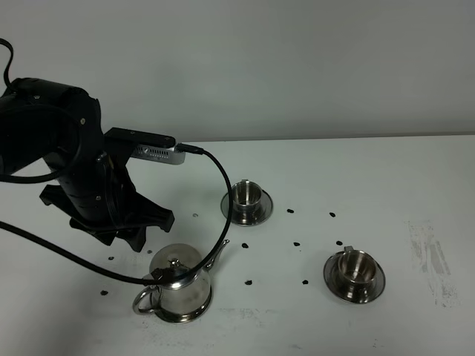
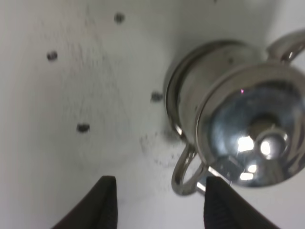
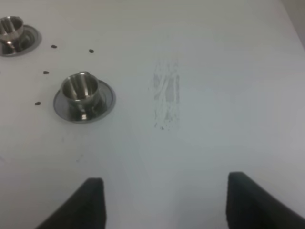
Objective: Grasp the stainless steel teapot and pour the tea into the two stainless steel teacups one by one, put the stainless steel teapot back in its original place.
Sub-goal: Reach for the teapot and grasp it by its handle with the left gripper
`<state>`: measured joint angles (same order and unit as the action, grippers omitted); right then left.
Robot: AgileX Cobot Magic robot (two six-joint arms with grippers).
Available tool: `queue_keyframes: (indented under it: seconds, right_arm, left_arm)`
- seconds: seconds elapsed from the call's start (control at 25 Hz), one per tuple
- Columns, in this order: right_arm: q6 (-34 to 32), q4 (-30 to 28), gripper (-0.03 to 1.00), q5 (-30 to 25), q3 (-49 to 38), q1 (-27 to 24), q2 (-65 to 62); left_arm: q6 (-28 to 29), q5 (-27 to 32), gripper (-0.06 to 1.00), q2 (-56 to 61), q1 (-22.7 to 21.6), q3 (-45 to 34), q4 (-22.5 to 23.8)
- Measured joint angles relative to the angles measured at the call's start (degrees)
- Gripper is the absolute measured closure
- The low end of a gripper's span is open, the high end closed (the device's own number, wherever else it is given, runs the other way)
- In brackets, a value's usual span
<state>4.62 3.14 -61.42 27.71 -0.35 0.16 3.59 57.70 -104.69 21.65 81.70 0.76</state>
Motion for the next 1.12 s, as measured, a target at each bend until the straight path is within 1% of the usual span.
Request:
queue_keyframes:
  seconds: [0.36, 0.48, 0.6, 0.68, 0.84, 1.12]
  right_arm:
    - [0.0, 0.0, 0.41, 0.0, 0.0, 0.0, 0.0]
    - [0.0, 0.0, 0.41, 0.0, 0.0, 0.0, 0.0]
    - [0.0, 0.0, 0.41, 0.0, 0.0, 0.0, 0.0]
    - [0.0, 0.0, 0.41, 0.0, 0.0, 0.0, 0.0]
    - [0.0, 0.0, 0.41, 0.0, 0.0, 0.0, 0.0]
    - [0.0, 0.0, 0.41, 0.0, 0.0, 0.0, 0.0]
  left_arm:
    - [0.0, -3.6, 0.46, 1.5, 0.5, 0.0, -0.3]
    - [0.0, -3.5, 0.46, 1.5, 0.5, 0.0, -2.9]
    - [-1.4, -0.8, 0.46, 1.4, 0.5, 0.0, -7.2]
    - [-2.6, 1.8, 0.46, 1.4, 0.5, 0.0, -8.7]
    - [-3.2, 5.4, 0.46, 1.4, 0.5, 0.0, -8.0]
    - [-4.1, 6.6, 0.46, 1.4, 1.4, -0.2, -7.2]
